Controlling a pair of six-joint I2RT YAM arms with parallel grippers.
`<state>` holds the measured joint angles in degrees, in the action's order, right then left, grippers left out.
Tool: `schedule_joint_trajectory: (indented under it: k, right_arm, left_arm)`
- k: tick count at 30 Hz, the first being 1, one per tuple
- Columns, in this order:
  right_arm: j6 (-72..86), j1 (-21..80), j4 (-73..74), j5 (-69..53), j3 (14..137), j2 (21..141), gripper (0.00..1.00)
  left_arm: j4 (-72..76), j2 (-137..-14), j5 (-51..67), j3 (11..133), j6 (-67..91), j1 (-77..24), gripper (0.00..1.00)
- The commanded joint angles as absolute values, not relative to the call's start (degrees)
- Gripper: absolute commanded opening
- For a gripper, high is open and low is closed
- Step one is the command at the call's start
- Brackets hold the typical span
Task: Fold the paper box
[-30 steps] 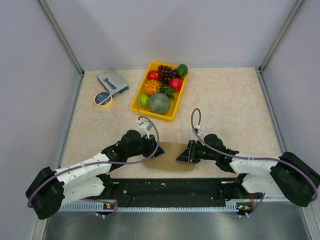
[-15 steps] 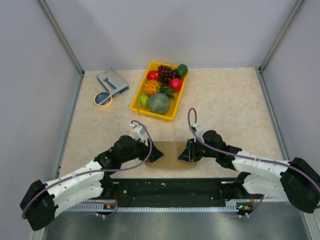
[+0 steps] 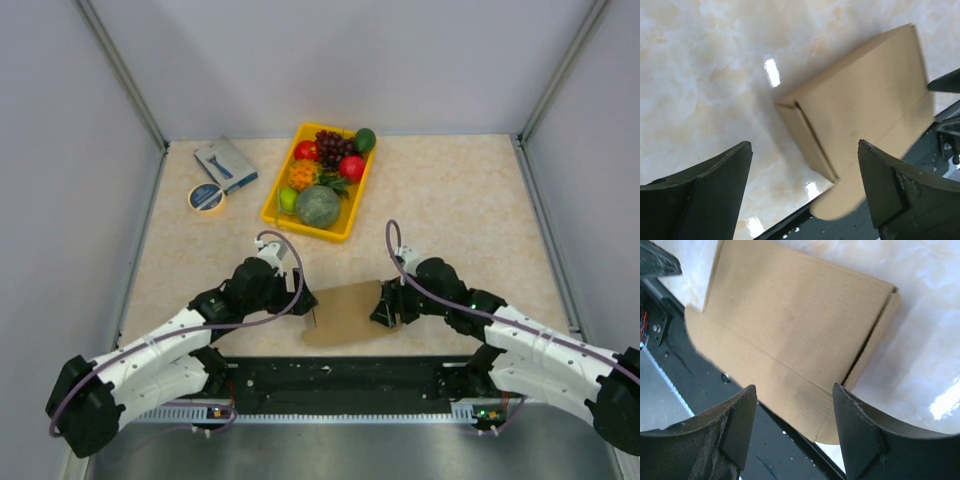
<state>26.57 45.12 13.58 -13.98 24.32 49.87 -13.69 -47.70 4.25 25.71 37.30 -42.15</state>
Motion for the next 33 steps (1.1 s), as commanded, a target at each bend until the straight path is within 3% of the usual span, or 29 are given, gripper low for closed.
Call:
schedule_joint_trajectory:
  k: [1, 6, 10, 17, 19, 23, 26, 29, 33]
  right_arm:
    - [26.89, 40.44, 16.27, -12.03, 26.11, 50.27, 0.63]
    - [27.33, 36.84, 15.38, -14.24, 26.1, 51.41, 0.62]
    - [26.98, 35.42, 15.73, -17.05, 26.72, 49.49, 0.62]
    - [27.85, 35.33, 16.79, -18.19, 27.86, 50.88, 0.62]
    - [32.59, 35.33, 12.6, -18.63, 26.72, 52.2, 0.56]
    - [38.84, 35.77, 8.17, -13.83, 23.82, 52.47, 0.53]
    - [40.34, 35.95, 8.7, -10.3, 22.77, 52.21, 0.53]
    - [43.67, 35.95, 9.05, -8.19, 21.8, 51.07, 0.53]
    - [45.0, 35.95, 9.05, -7.03, 21.27, 48.7, 0.53]
  left_arm:
    - [-9.42, -52.46, 7.73, 25.32, 36.47, -39.91, 0.89]
    - [-5.54, -57.56, 12.65, 25.66, 35.77, -38.5, 0.82]
    - [-9.13, -58.89, 14.94, 27.77, 34.46, -38.41, 0.84]
    - [-19.49, -48.28, 6.53, 27.59, 31.47, -38.32, 0.86]
    - [-23.62, -44.84, 5.1, 28.56, 29.72, -38.32, 0.87]
    - [-24.08, -38.67, 7.02, 29.79, 32.95, -38.32, 0.79]
    - [-20.07, -39.28, 17.64, 28.84, 38.04, -39.2, 0.71]
    - [-10.59, -39.2, 25.57, 24.28, 44.46, -44.28, 0.68]
    - [-12.21, -41.48, 20.4, 24.26, 49.3, -53.42, 0.7]
